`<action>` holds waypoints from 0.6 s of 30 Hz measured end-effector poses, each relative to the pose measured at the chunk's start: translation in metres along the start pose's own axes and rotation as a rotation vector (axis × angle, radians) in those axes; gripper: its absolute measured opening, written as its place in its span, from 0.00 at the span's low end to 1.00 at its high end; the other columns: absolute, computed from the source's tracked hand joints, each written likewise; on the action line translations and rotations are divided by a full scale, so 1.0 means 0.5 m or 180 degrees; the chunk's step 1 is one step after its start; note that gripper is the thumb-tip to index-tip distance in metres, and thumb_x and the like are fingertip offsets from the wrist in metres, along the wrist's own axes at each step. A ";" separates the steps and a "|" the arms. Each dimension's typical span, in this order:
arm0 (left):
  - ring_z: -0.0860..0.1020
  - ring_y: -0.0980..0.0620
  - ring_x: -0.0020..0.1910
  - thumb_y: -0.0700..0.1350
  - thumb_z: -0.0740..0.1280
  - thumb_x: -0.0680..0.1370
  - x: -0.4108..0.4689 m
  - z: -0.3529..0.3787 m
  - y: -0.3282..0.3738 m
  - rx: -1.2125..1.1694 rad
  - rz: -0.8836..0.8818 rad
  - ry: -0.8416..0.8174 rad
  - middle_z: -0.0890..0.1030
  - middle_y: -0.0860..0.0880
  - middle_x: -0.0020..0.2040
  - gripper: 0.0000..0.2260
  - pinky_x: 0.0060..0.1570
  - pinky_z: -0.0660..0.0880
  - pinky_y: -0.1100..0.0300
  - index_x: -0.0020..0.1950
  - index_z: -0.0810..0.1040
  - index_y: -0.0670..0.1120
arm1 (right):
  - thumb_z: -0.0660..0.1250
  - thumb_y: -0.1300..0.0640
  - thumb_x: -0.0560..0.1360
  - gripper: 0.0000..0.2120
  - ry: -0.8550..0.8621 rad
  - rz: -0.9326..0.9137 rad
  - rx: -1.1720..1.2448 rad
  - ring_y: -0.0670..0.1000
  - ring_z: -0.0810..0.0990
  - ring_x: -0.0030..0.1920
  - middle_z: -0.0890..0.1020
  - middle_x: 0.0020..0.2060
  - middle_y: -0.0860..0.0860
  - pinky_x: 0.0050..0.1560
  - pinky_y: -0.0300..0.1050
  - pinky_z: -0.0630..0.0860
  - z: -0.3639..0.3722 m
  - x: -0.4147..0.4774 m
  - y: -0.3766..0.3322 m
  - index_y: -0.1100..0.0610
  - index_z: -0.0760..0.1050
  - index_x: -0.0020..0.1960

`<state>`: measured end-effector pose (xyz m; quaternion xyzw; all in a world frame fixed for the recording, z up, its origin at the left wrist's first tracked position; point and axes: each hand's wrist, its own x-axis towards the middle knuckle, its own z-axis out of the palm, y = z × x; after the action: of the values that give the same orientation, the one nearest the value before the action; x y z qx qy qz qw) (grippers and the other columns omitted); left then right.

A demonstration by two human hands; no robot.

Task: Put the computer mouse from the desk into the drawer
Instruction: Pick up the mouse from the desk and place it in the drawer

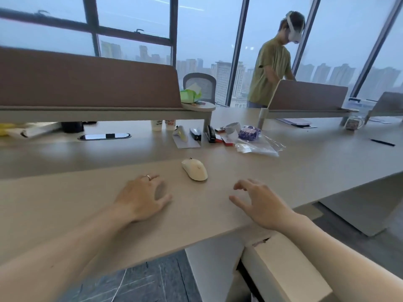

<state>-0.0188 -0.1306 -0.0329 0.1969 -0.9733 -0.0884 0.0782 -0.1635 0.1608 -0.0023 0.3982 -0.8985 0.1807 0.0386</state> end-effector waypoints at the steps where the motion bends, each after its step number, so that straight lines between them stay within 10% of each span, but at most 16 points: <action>1: 0.64 0.48 0.75 0.72 0.52 0.71 0.005 0.006 -0.010 0.0037 -0.0082 0.0013 0.66 0.52 0.78 0.36 0.72 0.60 0.49 0.76 0.65 0.57 | 0.61 0.37 0.76 0.22 -0.0062 -0.0119 0.0056 0.50 0.76 0.60 0.77 0.60 0.47 0.61 0.50 0.74 0.015 0.037 -0.024 0.48 0.73 0.64; 18: 0.45 0.55 0.80 0.77 0.39 0.69 0.045 0.057 -0.036 0.0180 -0.0238 -0.0057 0.48 0.59 0.82 0.40 0.76 0.43 0.44 0.80 0.47 0.63 | 0.62 0.42 0.77 0.27 -0.0160 -0.0224 0.0138 0.59 0.63 0.74 0.63 0.76 0.53 0.71 0.52 0.63 0.191 0.337 -0.103 0.45 0.64 0.75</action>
<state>-0.0379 -0.1517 -0.0616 0.2344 -0.9680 -0.0654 0.0605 -0.2335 -0.0229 -0.0402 0.4348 -0.8805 0.1886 0.0138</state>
